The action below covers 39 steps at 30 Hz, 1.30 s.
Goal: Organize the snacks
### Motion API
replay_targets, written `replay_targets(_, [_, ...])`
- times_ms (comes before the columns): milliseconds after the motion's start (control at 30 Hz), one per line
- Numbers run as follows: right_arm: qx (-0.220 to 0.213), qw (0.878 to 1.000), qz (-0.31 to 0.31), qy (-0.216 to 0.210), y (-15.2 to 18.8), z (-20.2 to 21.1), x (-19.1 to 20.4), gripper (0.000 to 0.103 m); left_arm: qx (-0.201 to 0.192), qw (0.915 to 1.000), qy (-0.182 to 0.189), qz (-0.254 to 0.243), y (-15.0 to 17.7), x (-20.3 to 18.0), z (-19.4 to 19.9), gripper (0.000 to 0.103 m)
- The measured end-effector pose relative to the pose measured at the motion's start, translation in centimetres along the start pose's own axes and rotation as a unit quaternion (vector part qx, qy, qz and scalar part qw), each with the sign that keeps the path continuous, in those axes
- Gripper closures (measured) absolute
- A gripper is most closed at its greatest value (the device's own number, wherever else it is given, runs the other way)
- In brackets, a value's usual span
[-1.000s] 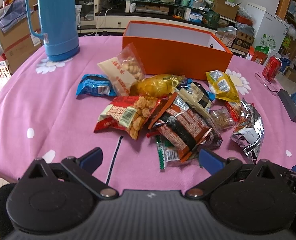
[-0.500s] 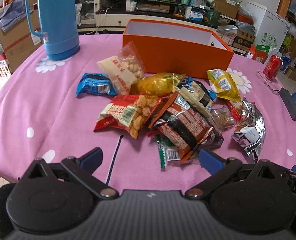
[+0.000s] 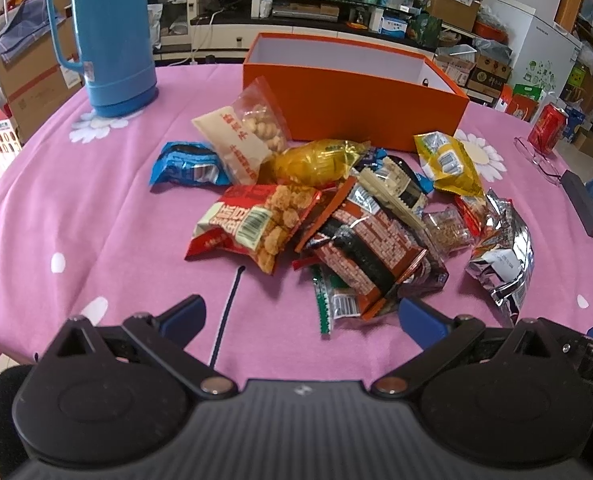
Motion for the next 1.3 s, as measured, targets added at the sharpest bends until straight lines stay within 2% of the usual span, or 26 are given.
replay_targets(1300, [0.008, 1.0, -0.003, -0.003, 0.65, -0.71, -0.1, 0.009, 0.008, 0.9999, -0.003, -0.009, 0.55, -0.26, -0.79, 0.001])
Point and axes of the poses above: each gripper's, at about its wrist camera, not at the fingertips, and z roughly against the way its jaws point, x to its left, y to its underside, the point moved 2 cm from there along -z, roughly the way its jaws point, and after that the axes turned 3 degrees about -y, right-handed, at the moved point
